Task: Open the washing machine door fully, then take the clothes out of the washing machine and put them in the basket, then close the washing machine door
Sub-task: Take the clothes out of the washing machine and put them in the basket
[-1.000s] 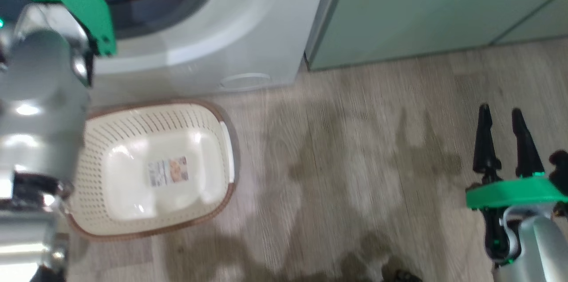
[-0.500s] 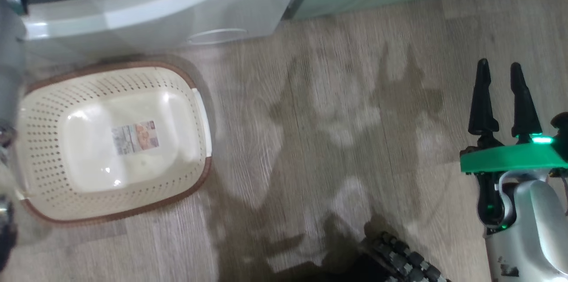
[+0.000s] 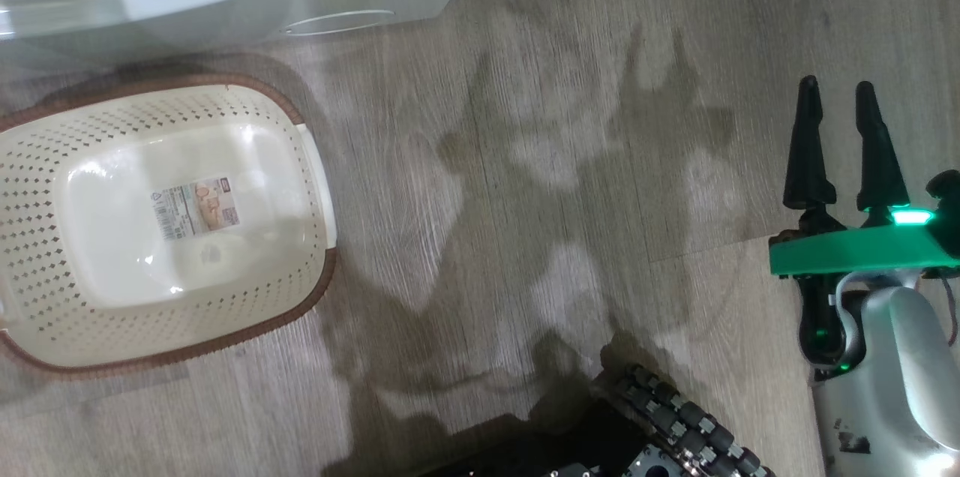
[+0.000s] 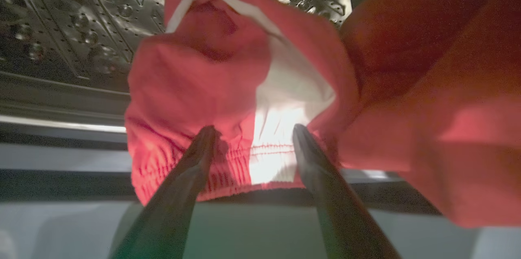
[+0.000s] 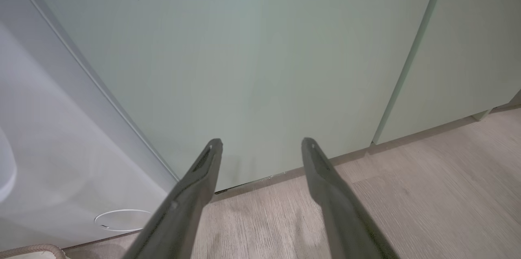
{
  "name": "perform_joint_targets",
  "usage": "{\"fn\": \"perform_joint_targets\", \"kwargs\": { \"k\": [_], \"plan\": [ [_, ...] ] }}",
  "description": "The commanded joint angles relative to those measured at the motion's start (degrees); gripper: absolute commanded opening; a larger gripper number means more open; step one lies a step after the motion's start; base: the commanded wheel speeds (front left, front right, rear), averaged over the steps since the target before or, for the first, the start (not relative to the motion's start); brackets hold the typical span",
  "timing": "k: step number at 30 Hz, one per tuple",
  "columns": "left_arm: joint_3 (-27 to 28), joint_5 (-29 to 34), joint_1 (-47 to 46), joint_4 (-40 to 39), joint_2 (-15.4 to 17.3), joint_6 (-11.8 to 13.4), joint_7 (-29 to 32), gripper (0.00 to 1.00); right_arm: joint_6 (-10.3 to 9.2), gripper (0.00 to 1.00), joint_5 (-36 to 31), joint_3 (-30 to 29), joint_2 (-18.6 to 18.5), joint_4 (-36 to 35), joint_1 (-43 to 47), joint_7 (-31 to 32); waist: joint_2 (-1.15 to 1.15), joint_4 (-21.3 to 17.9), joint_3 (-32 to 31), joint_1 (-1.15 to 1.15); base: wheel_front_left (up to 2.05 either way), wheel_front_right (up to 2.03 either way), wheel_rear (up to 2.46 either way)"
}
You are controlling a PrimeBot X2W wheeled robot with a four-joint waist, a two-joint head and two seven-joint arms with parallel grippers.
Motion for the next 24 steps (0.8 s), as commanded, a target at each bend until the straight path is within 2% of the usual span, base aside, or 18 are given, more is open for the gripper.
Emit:
{"fn": "perform_joint_targets", "kwargs": {
  "k": [1,3,4,5,6,7,16,22,24],
  "plan": [
    [-0.6,1.1,-0.7,-0.4,3.6,1.2,1.6,1.0,-0.04,1.0,0.5,1.1,0.2,-1.8,0.6,-0.6,0.0,0.0,0.1,0.0,0.0,0.0,0.0],
    [-1.2,1.5,-0.4,-0.2,3.9,2.0,2.3,1.0,-0.04,1.0,0.6,1.1,0.2,-1.9,0.5,-0.6,0.0,0.0,0.2,0.0,0.0,0.0,0.0],
    [-1.5,1.6,-0.3,-0.1,4.0,2.2,2.6,0.84,-0.04,1.0,0.6,1.1,0.2,-2.0,0.5,-0.6,0.0,0.1,0.2,0.0,0.0,0.0,0.0],
    [-1.6,1.6,-0.1,-0.1,4.0,2.3,2.7,0.46,-0.04,1.0,0.6,1.1,0.2,-2.0,0.4,-0.6,0.0,0.1,0.2,0.0,0.0,0.0,0.0],
    [-1.7,1.6,0.0,0.0,4.0,2.4,2.9,0.27,-0.04,1.0,0.6,1.1,0.2,-2.0,0.4,-0.6,0.0,0.2,0.2,0.0,0.0,0.0,0.0],
    [-1.8,1.5,0.1,0.0,4.0,2.5,2.9,0.0,-0.04,1.0,0.5,1.1,0.2,-2.0,0.4,-0.6,0.0,0.2,0.1,0.0,0.0,0.0,0.0],
    [-1.4,-0.6,1.2,0.2,2.4,2.5,-2.3,0.0,-0.04,1.0,0.1,0.2,0.0,-1.7,1.0,-0.6,0.0,1.5,-2.3,0.0,0.0,0.0,0.0],
    [-0.8,-2.5,3.6,0.1,1.2,0.7,-8.3,0.0,-0.04,1.0,0.0,-0.3,-0.3,-1.4,2.1,-0.6,0.0,2.6,-5.8,0.0,0.0,0.0,0.0],
    [-0.4,-3.5,4.9,0.1,0.9,-0.6,-10.4,0.0,-0.04,1.0,0.0,-0.5,-0.4,-1.1,2.8,-0.6,0.0,3.1,-7.6,0.0,0.0,0.0,0.0]
  ]
}}
